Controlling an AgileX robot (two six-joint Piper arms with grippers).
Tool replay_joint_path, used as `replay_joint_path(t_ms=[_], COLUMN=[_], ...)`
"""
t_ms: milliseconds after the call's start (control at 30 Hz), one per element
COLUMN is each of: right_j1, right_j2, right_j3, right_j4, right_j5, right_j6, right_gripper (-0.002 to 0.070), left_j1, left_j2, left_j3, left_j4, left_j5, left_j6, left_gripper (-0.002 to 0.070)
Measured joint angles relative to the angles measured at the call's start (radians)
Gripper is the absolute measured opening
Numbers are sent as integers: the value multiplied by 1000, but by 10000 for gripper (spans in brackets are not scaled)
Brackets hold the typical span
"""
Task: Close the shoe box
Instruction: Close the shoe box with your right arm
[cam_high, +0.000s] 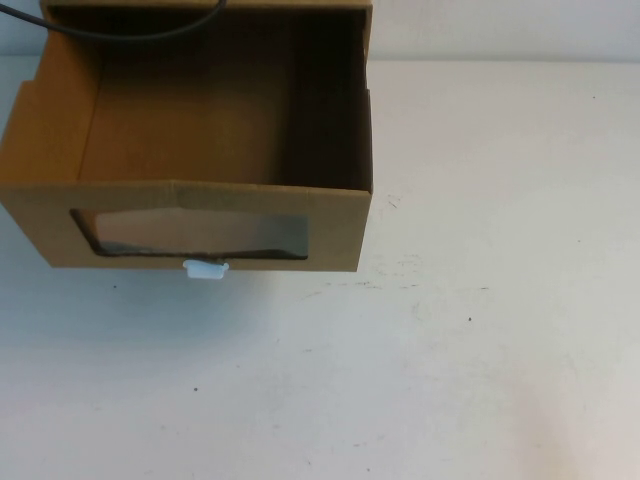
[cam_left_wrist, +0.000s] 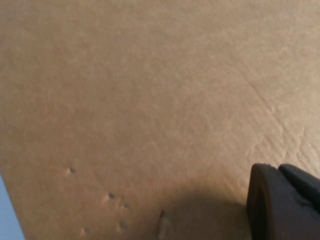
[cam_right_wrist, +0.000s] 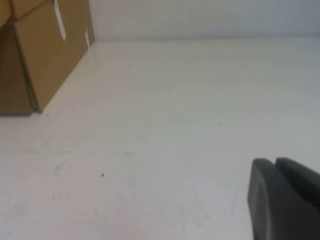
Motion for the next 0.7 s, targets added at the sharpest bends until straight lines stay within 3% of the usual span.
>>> replay_joint_path(t_ms=[600, 700], right_j1=[0, 0], right_j2=[0, 0], right_j3=[0, 0], right_j4=[0, 93], right_j5=[-50, -95], right_j6=[0, 37], right_gripper=[-11, -11], left_j1=[0, 0], left_j2=[0, 0], left_j3=[0, 0], left_j4=[-7, -7], left_j5=[6, 6], left_j6=[0, 0], left_gripper=[-2, -2])
